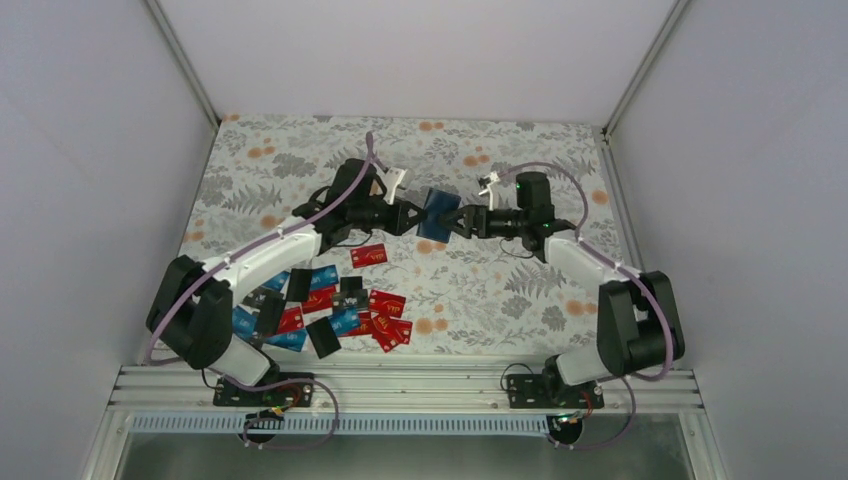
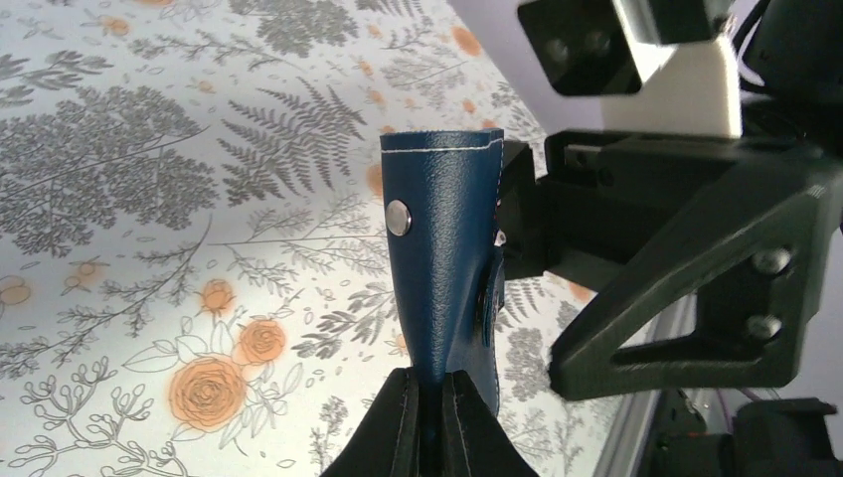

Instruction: Put the credit cards into the card holder

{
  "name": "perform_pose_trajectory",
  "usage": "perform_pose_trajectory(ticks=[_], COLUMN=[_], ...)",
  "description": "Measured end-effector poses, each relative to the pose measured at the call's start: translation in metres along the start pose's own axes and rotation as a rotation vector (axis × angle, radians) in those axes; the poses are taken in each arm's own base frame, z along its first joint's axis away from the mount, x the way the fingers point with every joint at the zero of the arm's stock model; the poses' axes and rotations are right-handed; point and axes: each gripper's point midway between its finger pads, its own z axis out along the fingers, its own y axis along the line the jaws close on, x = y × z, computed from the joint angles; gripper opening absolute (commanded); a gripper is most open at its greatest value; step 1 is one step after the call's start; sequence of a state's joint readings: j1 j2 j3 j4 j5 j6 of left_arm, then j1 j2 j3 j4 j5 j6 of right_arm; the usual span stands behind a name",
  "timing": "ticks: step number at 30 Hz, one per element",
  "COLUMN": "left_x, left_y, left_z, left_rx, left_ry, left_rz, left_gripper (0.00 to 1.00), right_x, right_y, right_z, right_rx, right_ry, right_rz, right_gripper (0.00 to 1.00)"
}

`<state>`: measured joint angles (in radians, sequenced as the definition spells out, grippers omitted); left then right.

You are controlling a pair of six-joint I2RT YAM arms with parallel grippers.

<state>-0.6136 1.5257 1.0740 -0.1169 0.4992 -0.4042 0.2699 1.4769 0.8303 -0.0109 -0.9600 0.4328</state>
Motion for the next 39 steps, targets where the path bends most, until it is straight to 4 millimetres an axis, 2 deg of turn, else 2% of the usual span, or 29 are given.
perform_pose_trajectory(ticks=[4, 9, 16, 20, 24, 27, 30, 32, 35, 36, 39], left_x=[-0.002, -0.008, -0.009, -0.001, 0.004, 0.004, 0.001, 0.0, -0.002, -0.002, 0.0], left_y=[-0.014, -0.032, -0.058, -0.059, -0.059, -0.058, -0.054, -0.051, -0.047, -0.046, -0.048], left_z=[-0.011, -0.027, -0.042, -0.045, -0.047, -0.051, -0.059, -0.065, -0.074, -0.078, -0.09], left_rx=[0.042, 0.095, 0.194, 0.21, 0.211, 0.185, 0.124, 0.09, 0.046, 0.033, 0.012], left_ry=[0.001, -0.02, -0.021, -0.01, -0.014, -0.031, -0.067, -0.091, -0.123, -0.131, -0.151], left_rz=[0.017, 0.042, 0.08, 0.078, 0.079, 0.083, 0.094, 0.102, 0.117, 0.125, 0.154], left_gripper=[0.02, 0.02, 0.02, 0.02, 0.04, 0.16, 0.33, 0.52, 0.7, 0.74, 0.75], right_x=[-0.012, -0.02, -0.027, -0.024, -0.019, -0.017, -0.016, -0.015, -0.011, -0.01, -0.011], right_y=[0.034, 0.06, 0.08, 0.086, 0.09, 0.095, 0.103, 0.108, 0.12, 0.125, 0.135], right_z=[-0.011, -0.023, -0.03, -0.031, -0.033, -0.031, -0.028, -0.025, -0.02, -0.019, -0.019], right_rx=[-0.089, -0.138, -0.189, -0.217, -0.227, -0.227, -0.231, -0.236, -0.256, -0.263, -0.281], right_ry=[-0.034, -0.058, -0.069, -0.051, -0.036, -0.026, -0.018, -0.01, 0.013, 0.017, 0.023], right_rz=[-0.078, -0.115, -0.165, -0.167, -0.178, -0.198, -0.231, -0.249, -0.28, -0.292, -0.327], right_gripper=[0.72, 0.55, 0.29, 0.06, 0.04, 0.04, 0.04, 0.04, 0.04, 0.04, 0.04])
